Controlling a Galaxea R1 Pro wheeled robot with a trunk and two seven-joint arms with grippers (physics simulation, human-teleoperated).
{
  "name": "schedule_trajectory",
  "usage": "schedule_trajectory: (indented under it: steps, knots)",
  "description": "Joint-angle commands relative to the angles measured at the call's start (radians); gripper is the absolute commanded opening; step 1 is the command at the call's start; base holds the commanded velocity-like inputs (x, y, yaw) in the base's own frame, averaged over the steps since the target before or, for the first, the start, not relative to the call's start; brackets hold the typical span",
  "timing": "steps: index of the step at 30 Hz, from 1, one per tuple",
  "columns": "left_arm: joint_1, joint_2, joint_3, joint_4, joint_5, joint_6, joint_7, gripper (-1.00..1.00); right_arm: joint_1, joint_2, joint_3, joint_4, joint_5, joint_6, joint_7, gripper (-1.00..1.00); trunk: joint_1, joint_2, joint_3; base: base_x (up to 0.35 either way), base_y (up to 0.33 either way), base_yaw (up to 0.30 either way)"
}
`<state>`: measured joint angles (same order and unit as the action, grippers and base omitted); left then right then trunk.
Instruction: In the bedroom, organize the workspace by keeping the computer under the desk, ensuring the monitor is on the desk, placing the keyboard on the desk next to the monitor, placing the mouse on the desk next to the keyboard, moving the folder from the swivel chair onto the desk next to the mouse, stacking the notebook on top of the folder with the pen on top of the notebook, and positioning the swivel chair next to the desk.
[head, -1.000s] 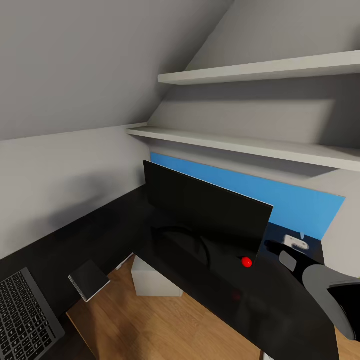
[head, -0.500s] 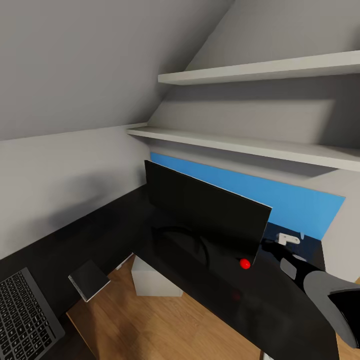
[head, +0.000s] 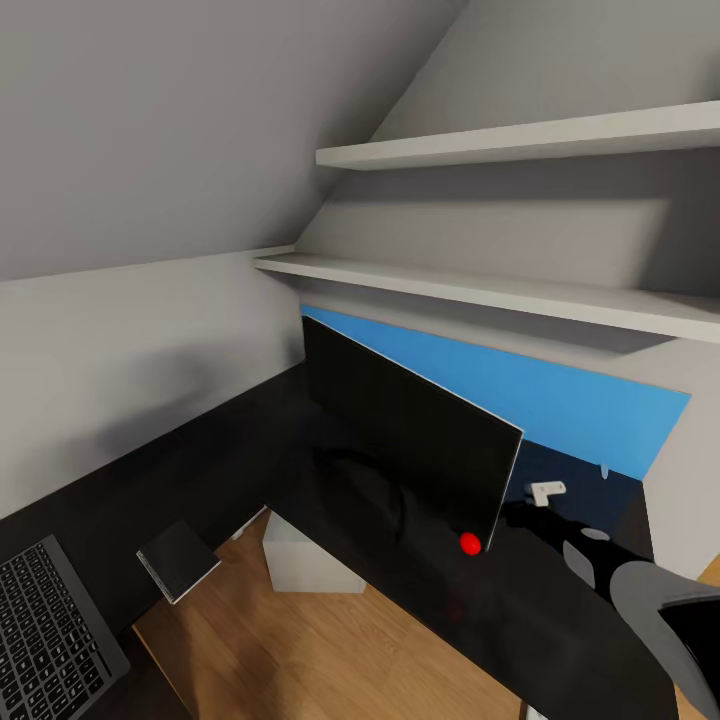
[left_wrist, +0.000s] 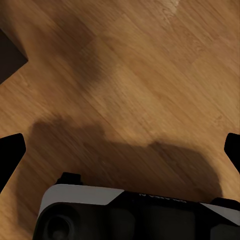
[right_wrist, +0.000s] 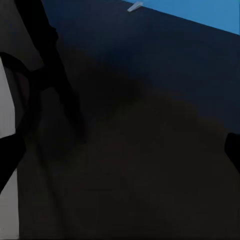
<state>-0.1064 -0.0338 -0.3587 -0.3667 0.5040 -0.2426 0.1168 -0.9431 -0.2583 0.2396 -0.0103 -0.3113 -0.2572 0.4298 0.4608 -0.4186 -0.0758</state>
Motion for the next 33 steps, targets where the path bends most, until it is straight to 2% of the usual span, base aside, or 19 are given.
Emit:
schedule_trajectory:
  steps: [1, 11, 15, 21, 33]
  knots:
    - [-0.001, 0.000, -0.008, 0.000, 0.005, -0.004, 0.008, 1.00, 0.000, 0.000, 0.008, 0.001, -0.009, -0.003, 0.009, 1.00, 0.001, -0.002, -0.002, 0.000, 0.000, 0.000]
    - [-0.001, 0.000, -0.009, 0.000, 0.005, -0.004, 0.008, 1.00, 0.001, 0.001, 0.007, 0.002, -0.016, -0.001, 0.018, 1.00, 0.001, -0.002, -0.002, 0.000, 0.000, 0.020]
    - [-0.001, 0.000, -0.009, 0.000, 0.005, -0.004, 0.008, 1.00, 0.001, 0.002, 0.007, 0.003, -0.017, -0.001, 0.017, 1.00, 0.001, -0.002, -0.002, 0.000, 0.000, 0.234]
    - [-0.001, 0.000, -0.010, 0.000, 0.005, -0.004, 0.008, 1.00, 0.002, 0.021, 0.006, 0.003, -0.014, -0.002, 0.015, 1.00, 0.001, -0.002, -0.002, 0.000, 0.000, 0.275]
    - [-0.001, 0.000, -0.010, 0.000, 0.005, -0.004, 0.008, 1.00, 0.009, 0.033, 0.006, 0.003, -0.012, -0.004, 0.015, 1.00, 0.001, -0.002, -0.002, 0.000, 0.000, 0.279]
